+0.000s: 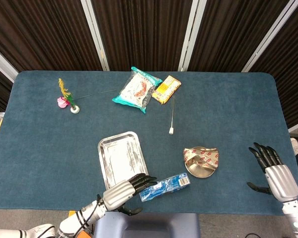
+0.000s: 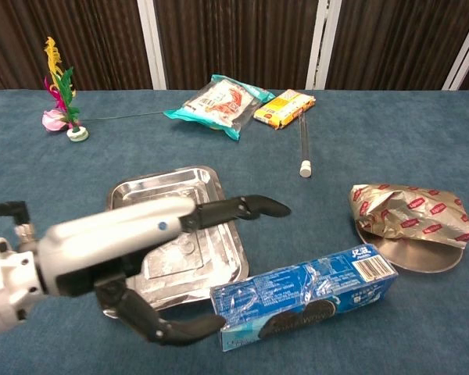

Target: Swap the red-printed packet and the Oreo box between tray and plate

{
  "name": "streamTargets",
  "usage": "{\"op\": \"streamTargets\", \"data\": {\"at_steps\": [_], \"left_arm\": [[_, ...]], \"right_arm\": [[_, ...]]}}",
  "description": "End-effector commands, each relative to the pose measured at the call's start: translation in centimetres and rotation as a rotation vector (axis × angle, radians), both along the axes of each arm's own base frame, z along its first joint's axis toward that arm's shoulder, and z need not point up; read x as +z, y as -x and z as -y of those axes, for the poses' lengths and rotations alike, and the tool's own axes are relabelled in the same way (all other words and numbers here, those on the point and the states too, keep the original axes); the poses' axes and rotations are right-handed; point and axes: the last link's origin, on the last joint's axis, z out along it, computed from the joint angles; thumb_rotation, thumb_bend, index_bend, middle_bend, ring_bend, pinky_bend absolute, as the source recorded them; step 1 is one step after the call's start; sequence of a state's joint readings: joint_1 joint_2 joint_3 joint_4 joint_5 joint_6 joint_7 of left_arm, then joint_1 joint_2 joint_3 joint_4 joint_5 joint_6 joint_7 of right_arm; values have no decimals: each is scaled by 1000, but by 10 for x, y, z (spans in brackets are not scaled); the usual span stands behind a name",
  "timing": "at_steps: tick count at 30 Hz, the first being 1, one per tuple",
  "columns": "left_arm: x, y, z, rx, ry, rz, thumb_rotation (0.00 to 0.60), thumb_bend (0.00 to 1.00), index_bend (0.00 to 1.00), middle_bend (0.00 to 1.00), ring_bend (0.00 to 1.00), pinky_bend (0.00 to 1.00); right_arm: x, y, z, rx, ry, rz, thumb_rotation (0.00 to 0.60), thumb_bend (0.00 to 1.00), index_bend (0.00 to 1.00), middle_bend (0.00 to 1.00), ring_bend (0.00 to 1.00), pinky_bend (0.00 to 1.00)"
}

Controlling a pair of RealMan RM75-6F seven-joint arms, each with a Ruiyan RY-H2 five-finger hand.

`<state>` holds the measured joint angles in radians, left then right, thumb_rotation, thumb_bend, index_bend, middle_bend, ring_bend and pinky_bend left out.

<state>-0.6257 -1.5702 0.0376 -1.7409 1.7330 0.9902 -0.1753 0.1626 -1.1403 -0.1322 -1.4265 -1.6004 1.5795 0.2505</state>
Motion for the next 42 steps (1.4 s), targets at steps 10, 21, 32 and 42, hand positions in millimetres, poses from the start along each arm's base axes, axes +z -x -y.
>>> {"op": "streamTargets", "data": {"at_steps": [10,21,32,42], "left_arm": [[-65,-40,1,-21,12,-27,600,359,0,0,0,0],[-88,-31,-21,-10,-59,-105,600,360,0,0,0,0],[-100,-20,-26,62,-66,-154,600,359,370,324,176,275],[-94,-29,-32,99,-131,-50,600,409,707,683,462,604]], "right_arm": [[20,5,-3,-22,-21,41,600,203,0,0,0,0],[19,3,-5,-21,-24,36,600,203,0,0,0,0],[25,4,-5,-25,-8,67,600,196,0,0,0,0],[24,5,-3,-34,-14,69,600,196,0,0,0,0]]}}
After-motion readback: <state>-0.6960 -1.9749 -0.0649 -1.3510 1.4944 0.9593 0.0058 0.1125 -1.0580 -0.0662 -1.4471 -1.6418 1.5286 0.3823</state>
